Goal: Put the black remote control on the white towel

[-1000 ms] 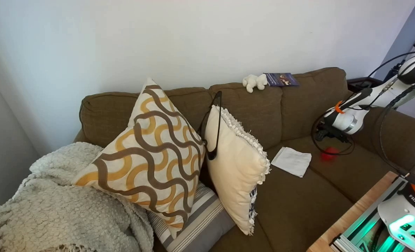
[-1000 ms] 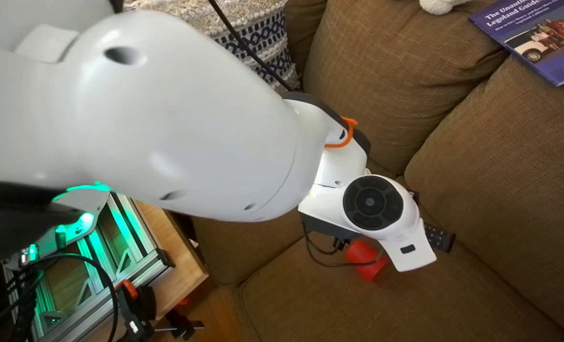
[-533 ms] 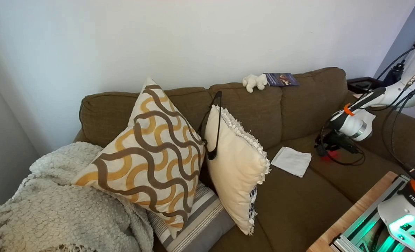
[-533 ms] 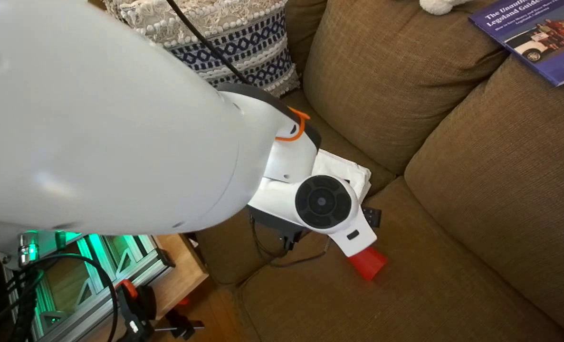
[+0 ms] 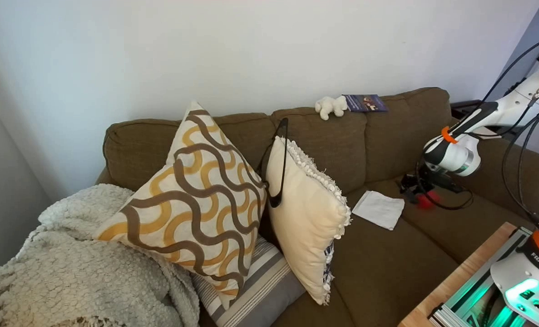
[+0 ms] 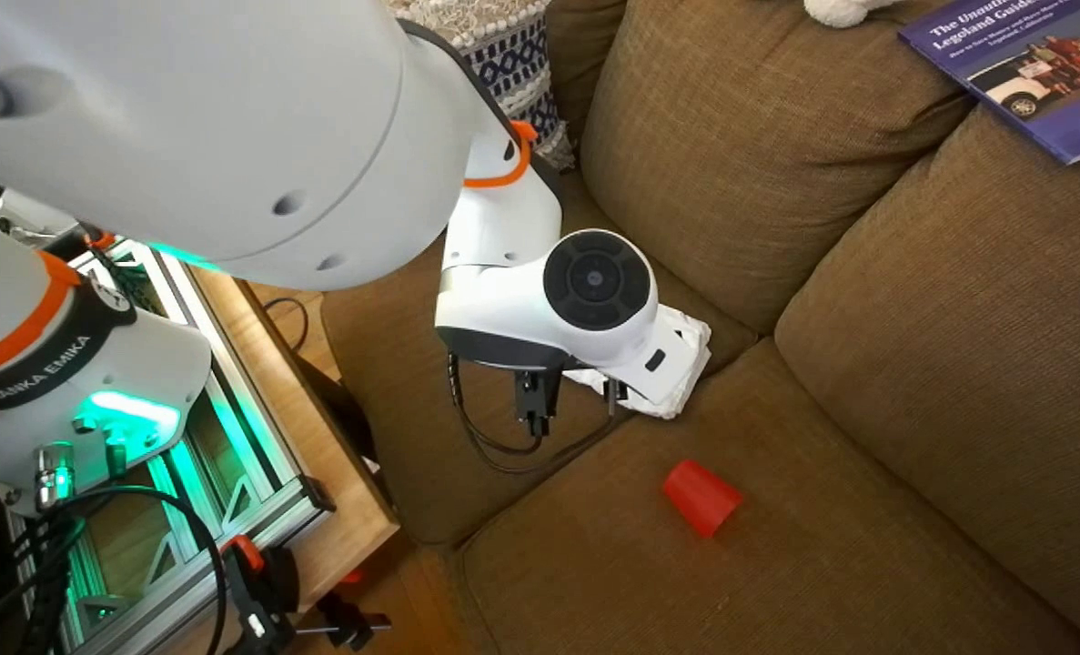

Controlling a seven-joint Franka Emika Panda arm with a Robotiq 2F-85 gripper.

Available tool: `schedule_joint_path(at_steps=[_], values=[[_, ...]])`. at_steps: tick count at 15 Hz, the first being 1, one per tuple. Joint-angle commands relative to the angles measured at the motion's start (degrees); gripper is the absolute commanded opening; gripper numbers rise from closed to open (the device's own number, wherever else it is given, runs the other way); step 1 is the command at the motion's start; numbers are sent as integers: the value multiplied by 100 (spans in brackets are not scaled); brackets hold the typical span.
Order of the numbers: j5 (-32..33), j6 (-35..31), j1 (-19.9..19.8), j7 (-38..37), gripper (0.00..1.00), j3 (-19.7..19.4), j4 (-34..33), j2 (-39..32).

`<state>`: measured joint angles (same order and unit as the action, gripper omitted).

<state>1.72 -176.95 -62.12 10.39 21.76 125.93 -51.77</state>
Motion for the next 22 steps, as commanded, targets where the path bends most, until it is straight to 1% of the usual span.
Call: schedule_joint_path(at_steps=[1, 2, 3, 5, 6, 8, 10, 11, 12, 15, 16, 17, 20, 21, 22], values=[[-80, 16, 57, 71, 51, -32, -29, 2], [-78, 21, 56, 87, 26, -47, -29, 4], [-117, -105, 276, -8, 26, -101, -113, -102], [-221, -530, 942, -333, 26, -367, -337, -308], [-287, -825, 1412, -558, 26, -634, -447, -367], [-446, -991, 2197, -942, 26, -1099, -748, -522], [-703, -843, 3097, -1333, 26, -1583, -1145, -766], [-824, -764, 3462, -1487, 26, -1797, -1368, -930], [-926, -674, 3705, -1601, 26, -1931, -1547, -1064], [-1221, -336, 4321, -1962, 26, -2293, -2092, -1504], [-1297, -212, 4446, -2070, 26, -2367, -2232, -1667], [-1372, -142, 4547, -2168, 26, -2438, -2355, -1789], [-1617, -40, 4621, -2471, 26, -2470, -2731, -2167], [-1683, 25, 4653, -2552, 76, -2490, -2814, -2243], [-1725, 65, 4622, -2583, 77, -2458, -2887, -2287]])
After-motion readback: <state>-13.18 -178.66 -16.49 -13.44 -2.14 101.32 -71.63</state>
